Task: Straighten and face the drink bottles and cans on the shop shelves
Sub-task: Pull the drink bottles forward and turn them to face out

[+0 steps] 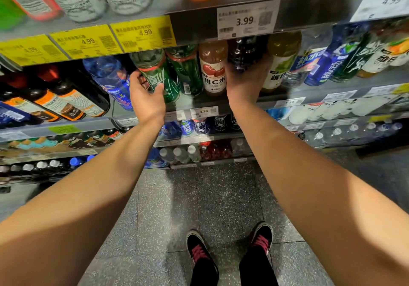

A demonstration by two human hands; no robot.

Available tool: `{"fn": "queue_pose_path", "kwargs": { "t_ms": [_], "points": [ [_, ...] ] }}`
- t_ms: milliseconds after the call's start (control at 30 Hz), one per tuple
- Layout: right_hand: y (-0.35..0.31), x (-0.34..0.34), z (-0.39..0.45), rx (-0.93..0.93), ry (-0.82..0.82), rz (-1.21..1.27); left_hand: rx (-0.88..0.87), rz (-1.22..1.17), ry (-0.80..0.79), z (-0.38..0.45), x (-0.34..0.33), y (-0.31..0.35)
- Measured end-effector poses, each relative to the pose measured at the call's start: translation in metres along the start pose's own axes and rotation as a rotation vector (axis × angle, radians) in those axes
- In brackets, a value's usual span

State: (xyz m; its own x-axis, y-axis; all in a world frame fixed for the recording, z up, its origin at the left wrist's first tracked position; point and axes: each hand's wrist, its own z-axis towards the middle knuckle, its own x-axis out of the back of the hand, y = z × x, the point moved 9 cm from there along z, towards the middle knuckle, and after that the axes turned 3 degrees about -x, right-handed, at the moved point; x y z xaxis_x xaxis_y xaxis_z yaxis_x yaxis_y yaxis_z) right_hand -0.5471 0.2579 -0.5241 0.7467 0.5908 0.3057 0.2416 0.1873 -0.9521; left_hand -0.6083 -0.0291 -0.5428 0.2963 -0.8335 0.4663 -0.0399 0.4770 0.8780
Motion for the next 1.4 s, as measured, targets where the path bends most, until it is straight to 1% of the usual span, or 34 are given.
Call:
{"fn": "queue_pose_path", "kwargs": {
  "t_ms": [67, 133, 233, 400, 533, 633, 700, 733, 800, 867, 933, 967, 1067, 1100, 1200, 1300, 1400],
  "points": [
    [0.002, -0.001, -0.001, -0.007, -0.021, -0.108, -0.011, -0.001, -0.004, 0.002, 0.001, -0.001],
    [0.005, 0.000, -0.003, -0.015, -0.019, -0.144, -0.013, -0.016, -0.007, 0.003, 0.001, -0.002],
    [0.008, 0.003, -0.006, -0.019, -0.008, -0.093, -0.018, -0.046, -0.021, 0.009, 0.000, -0.005],
    [0.013, 0.005, -0.006, -0.043, -0.054, 0.027, -0.003, 0.026, -0.041, 0.022, -0.002, -0.003],
    [0.009, 0.014, -0.006, 0.063, -0.071, -0.051, -0.038, 0.105, -0.027, 0.015, 0.002, 0.000],
    [0.025, 0.029, -0.013, 0.013, -0.039, -0.023, -0.022, -0.012, 0.071, -0.010, 0.014, 0.002],
    [0.036, 0.043, -0.019, -0.050, -0.004, 0.046, 0.057, -0.138, 0.134, -0.032, 0.023, -0.003],
    [0.040, 0.050, -0.021, -0.075, 0.009, 0.079, 0.101, -0.182, 0.140, -0.044, 0.024, -0.006],
    [0.046, 0.064, -0.024, -0.096, 0.011, 0.134, 0.138, -0.187, 0.116, -0.067, 0.024, -0.008],
    [0.048, 0.079, -0.026, -0.085, -0.004, 0.176, 0.126, -0.205, 0.083, -0.091, 0.015, 0.002],
    [0.046, 0.095, -0.027, -0.027, -0.018, 0.215, 0.072, -0.210, 0.076, -0.110, 0.002, 0.026],
    [0.044, 0.103, -0.028, 0.003, -0.020, 0.219, 0.049, -0.209, 0.060, -0.117, -0.009, 0.040],
    [0.041, 0.130, -0.029, 0.058, -0.004, 0.195, 0.053, -0.220, -0.058, -0.133, -0.055, 0.066],
    [0.041, 0.140, -0.028, 0.056, 0.009, 0.189, 0.055, -0.242, -0.064, -0.136, -0.068, 0.071],
    [0.046, 0.169, -0.024, 0.038, 0.037, 0.225, 0.093, -0.327, -0.035, -0.139, -0.096, 0.084],
    [0.054, 0.190, -0.016, 0.039, 0.013, 0.276, 0.129, -0.405, 0.075, -0.137, -0.108, 0.089],
    [0.062, 0.201, -0.010, 0.010, -0.033, 0.317, 0.169, -0.375, 0.089, -0.131, -0.120, 0.091]
  ]
}}
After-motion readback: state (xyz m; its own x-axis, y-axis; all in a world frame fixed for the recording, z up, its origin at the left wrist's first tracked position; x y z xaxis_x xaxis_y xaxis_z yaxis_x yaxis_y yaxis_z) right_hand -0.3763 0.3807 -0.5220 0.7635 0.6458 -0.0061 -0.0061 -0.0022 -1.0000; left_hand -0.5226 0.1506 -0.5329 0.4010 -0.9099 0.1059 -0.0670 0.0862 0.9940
